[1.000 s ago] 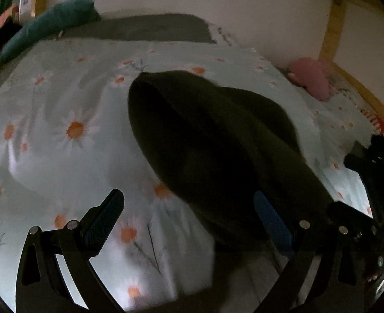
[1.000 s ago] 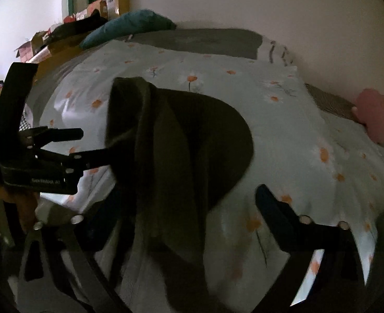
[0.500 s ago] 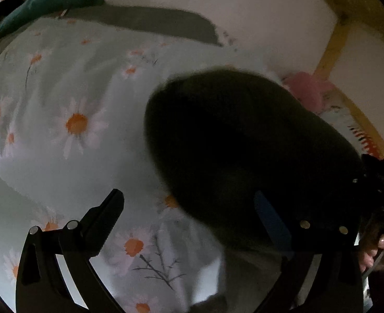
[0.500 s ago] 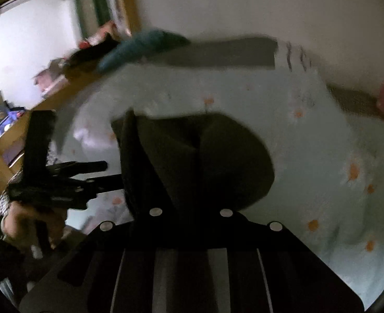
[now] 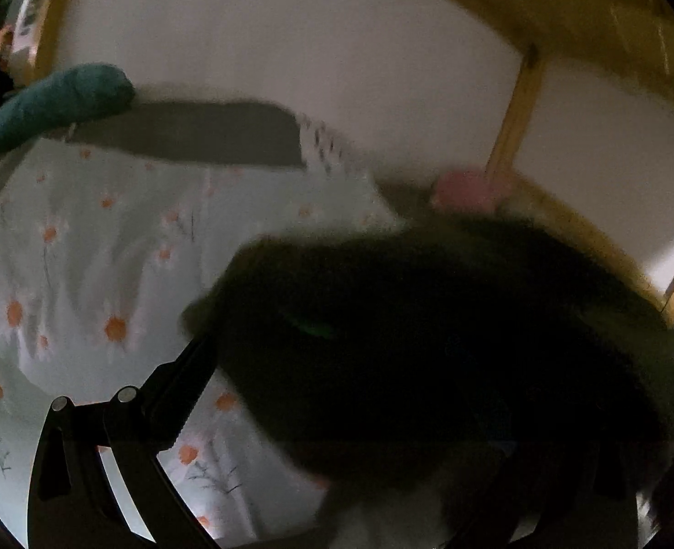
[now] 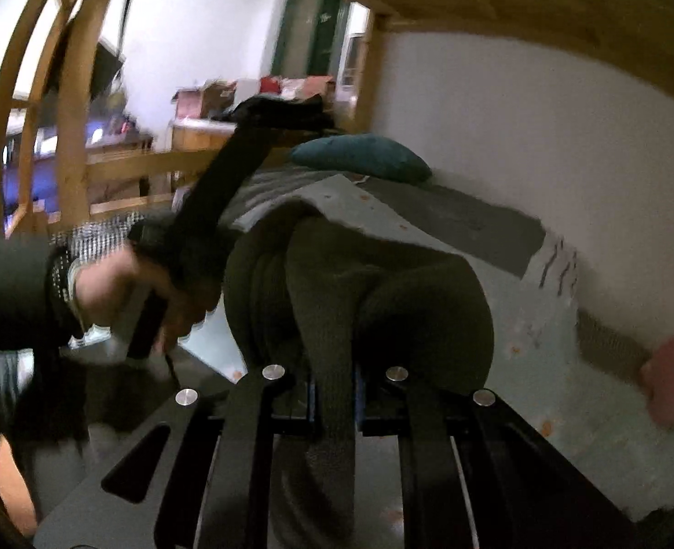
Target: Fold large clothes
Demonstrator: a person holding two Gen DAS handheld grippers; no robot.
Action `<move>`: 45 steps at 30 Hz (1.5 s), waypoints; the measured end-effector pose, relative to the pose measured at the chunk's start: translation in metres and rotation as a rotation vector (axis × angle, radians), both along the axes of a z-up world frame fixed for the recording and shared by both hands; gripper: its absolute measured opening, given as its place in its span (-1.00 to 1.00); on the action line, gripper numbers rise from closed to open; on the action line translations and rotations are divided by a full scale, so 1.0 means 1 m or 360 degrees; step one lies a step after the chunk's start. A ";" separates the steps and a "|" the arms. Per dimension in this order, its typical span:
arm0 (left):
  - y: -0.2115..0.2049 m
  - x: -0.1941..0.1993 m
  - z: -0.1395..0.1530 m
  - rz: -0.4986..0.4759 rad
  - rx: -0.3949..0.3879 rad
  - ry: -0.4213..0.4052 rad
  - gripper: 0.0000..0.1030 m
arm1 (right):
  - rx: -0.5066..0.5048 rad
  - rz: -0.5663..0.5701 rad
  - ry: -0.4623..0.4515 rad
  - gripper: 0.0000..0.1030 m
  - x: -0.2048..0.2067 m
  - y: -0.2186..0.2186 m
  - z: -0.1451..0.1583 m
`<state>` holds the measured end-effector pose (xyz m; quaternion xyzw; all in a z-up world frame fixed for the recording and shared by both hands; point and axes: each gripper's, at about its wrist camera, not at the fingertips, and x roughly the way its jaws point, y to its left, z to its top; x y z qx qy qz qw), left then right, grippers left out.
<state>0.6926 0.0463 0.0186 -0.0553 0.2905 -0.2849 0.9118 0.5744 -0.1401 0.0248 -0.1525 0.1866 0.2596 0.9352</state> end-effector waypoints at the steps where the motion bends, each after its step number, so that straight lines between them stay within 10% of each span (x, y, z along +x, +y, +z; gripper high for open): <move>1: 0.001 -0.002 0.008 0.0004 -0.0041 -0.0014 0.90 | -0.0064 -0.0004 -0.0034 -0.77 -0.007 0.005 0.002; 7: -0.006 -0.076 0.051 0.0085 0.0110 -0.0313 0.88 | -0.0218 -0.0106 -0.0215 -0.77 -0.055 0.019 0.006; 12: -0.002 -0.145 0.029 0.0184 0.0262 -0.0397 0.88 | -0.0347 -0.0140 -0.0271 -0.77 -0.108 0.030 -0.029; 20: 0.020 -0.197 -0.062 0.0186 0.0209 0.0048 0.88 | -0.0442 -0.0167 -0.0131 -0.77 -0.171 0.041 -0.098; 26: 0.033 -0.225 -0.131 0.0154 0.0167 0.0442 0.88 | -0.0900 -0.0115 -0.0144 -0.72 -0.195 0.062 -0.155; 29: 0.037 -0.246 -0.149 0.0097 0.0219 0.0531 0.88 | -0.1020 -0.0075 -0.0119 -0.16 -0.210 0.068 -0.172; 31: 0.050 -0.266 -0.151 0.0028 0.0157 0.0605 0.88 | -0.0894 -0.0099 -0.0157 0.80 -0.227 0.062 -0.164; 38: 0.086 -0.293 -0.090 -0.0064 0.0080 0.0391 0.88 | 0.0080 -0.0294 0.0156 0.93 -0.243 -0.007 -0.100; 42: 0.055 -0.229 -0.054 0.0093 0.0206 0.0179 0.88 | 0.0557 -0.0467 0.0302 0.93 -0.197 -0.034 -0.075; 45: 0.026 -0.167 -0.075 0.0216 0.0295 0.0233 0.88 | 0.0527 -0.0584 0.0481 0.93 -0.140 -0.018 -0.089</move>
